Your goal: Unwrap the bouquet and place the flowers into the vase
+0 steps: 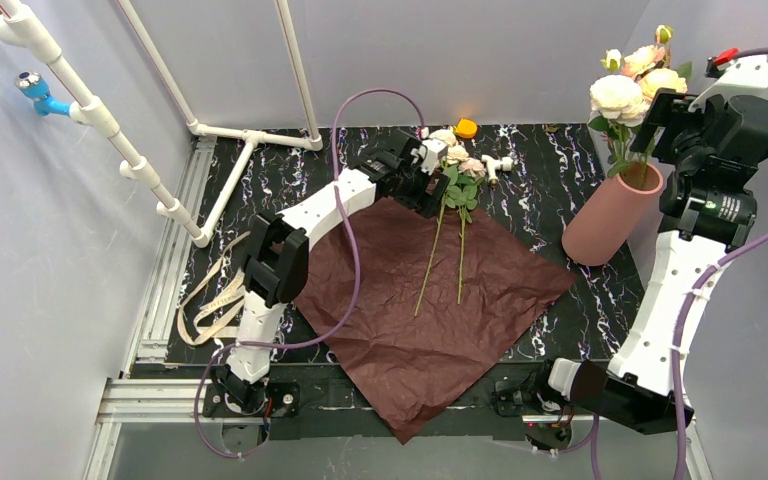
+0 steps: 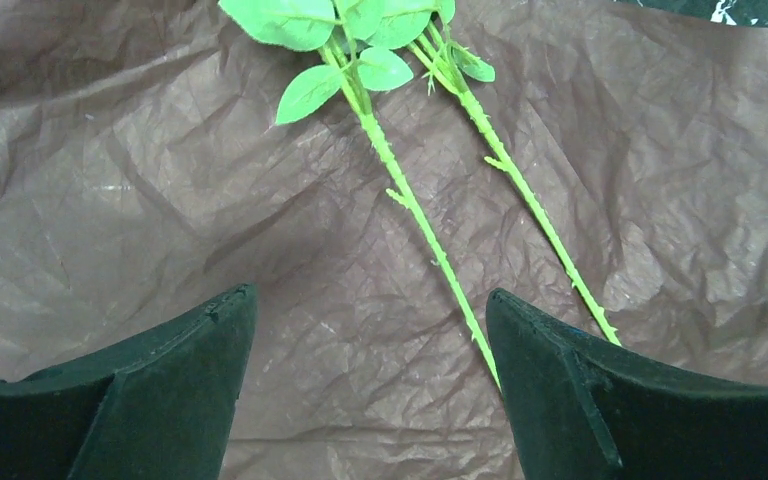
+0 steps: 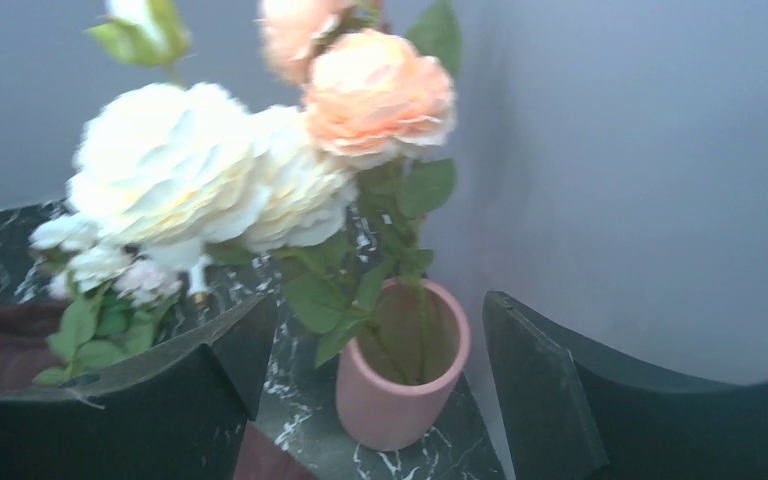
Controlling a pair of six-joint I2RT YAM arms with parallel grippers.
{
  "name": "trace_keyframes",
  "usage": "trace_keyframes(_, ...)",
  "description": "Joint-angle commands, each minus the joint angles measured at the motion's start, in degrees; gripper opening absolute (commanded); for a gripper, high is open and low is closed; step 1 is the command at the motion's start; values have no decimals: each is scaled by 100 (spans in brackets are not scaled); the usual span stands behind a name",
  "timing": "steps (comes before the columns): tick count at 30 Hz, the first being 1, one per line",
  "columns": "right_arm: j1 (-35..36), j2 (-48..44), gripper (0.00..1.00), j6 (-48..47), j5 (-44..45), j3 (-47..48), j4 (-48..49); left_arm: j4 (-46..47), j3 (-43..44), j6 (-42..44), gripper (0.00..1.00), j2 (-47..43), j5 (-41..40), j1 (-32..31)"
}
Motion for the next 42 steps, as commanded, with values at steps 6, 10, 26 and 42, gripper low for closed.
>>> trace_keyframes(6,20,-206,86,7,-1911,-299,-369,-66,466,506,82,451,-558,-401)
trace_keyframes(10,20,-121,85,-31,-2316,-247,-512,99,449,595,80,628,-649,-543)
trace_keyframes(26,429,468,83,-326,-3275,184,-1473,781,-326,784,64,781,-1483,-624)
trace_keyframes(42,2219,994,82,-293,-3022,143,-1267,986,-92,-405,0,-263,-960,-248)
